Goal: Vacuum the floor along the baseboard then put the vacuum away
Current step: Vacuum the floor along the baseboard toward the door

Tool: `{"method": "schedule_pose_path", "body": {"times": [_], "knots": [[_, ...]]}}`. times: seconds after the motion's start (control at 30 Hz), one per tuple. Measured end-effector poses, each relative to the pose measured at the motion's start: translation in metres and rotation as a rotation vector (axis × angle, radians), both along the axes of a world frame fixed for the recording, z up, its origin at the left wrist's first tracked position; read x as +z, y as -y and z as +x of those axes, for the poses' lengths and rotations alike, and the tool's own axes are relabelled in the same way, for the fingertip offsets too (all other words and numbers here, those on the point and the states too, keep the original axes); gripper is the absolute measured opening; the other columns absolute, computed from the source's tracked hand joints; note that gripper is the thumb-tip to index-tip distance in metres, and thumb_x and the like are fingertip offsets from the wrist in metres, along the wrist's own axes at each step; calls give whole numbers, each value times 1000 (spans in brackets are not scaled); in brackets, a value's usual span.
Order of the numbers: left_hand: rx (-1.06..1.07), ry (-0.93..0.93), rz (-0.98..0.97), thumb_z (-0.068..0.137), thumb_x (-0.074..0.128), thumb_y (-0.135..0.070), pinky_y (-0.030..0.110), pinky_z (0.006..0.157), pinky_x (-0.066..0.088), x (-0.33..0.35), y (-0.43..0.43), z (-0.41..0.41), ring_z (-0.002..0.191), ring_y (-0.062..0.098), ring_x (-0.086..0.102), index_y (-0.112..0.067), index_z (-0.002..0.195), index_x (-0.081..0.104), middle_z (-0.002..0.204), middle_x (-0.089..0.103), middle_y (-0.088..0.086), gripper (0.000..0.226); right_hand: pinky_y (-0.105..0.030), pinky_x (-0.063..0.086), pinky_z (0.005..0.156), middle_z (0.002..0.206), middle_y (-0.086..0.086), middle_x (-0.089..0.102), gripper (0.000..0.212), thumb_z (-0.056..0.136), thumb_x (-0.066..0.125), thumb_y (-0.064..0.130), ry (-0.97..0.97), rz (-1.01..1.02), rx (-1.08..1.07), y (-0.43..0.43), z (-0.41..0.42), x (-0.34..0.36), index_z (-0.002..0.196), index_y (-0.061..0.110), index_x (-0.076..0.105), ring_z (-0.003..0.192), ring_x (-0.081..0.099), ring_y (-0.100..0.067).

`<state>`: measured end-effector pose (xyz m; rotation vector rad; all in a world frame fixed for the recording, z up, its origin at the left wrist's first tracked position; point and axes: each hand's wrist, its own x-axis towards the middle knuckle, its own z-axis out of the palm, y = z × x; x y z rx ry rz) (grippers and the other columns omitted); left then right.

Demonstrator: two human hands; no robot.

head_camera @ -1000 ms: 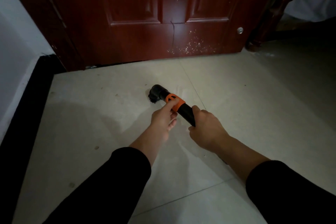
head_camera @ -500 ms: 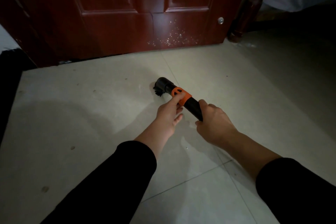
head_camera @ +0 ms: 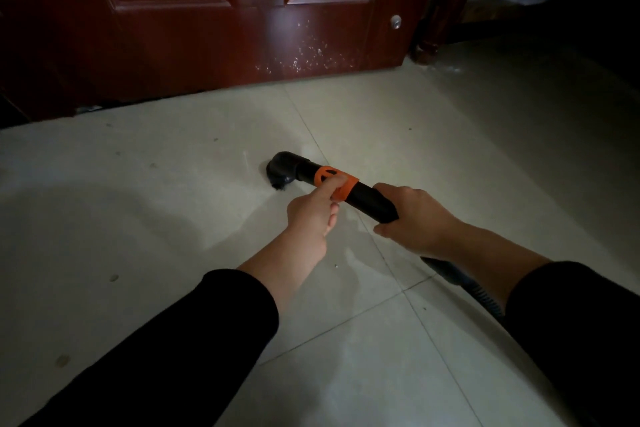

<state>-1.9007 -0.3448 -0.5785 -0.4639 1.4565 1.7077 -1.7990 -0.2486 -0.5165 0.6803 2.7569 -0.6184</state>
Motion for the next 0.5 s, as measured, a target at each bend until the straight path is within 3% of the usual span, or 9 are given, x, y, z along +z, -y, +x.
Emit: {"method": "schedule_pose_path", "body": {"times": [0.23, 0.37, 0.5], "knots": [[-25, 127, -74, 77, 77, -36, 20, 68, 43, 26, 10, 33, 63, 7, 49, -13, 83, 63, 78, 58, -2, 27, -18, 32, 53, 86, -4, 59, 20, 84, 61, 8, 52, -58, 5, 1, 23, 12, 102, 12, 52, 75, 54, -20], [7, 218, -111, 82, 72, -40, 24, 82, 48, 50, 8, 64, 97, 9, 60, -12, 98, 63, 102, 64, 0, 33, -26, 35, 59, 91, -7, 59, 23, 84, 62, 9, 133, -91, 18, -2, 44, 25, 103, 12, 50, 82, 57, -24], [70, 326, -115, 84, 71, -39, 31, 104, 41, 72, 6, 98, 131, 24, 49, -8, 116, 60, 135, 55, 16, 45, -26, 37, 63, 90, -4, 56, 21, 87, 61, 12, 207, -125, 43, -8, 70, 40, 103, 15, 48, 80, 55, -20]]}}
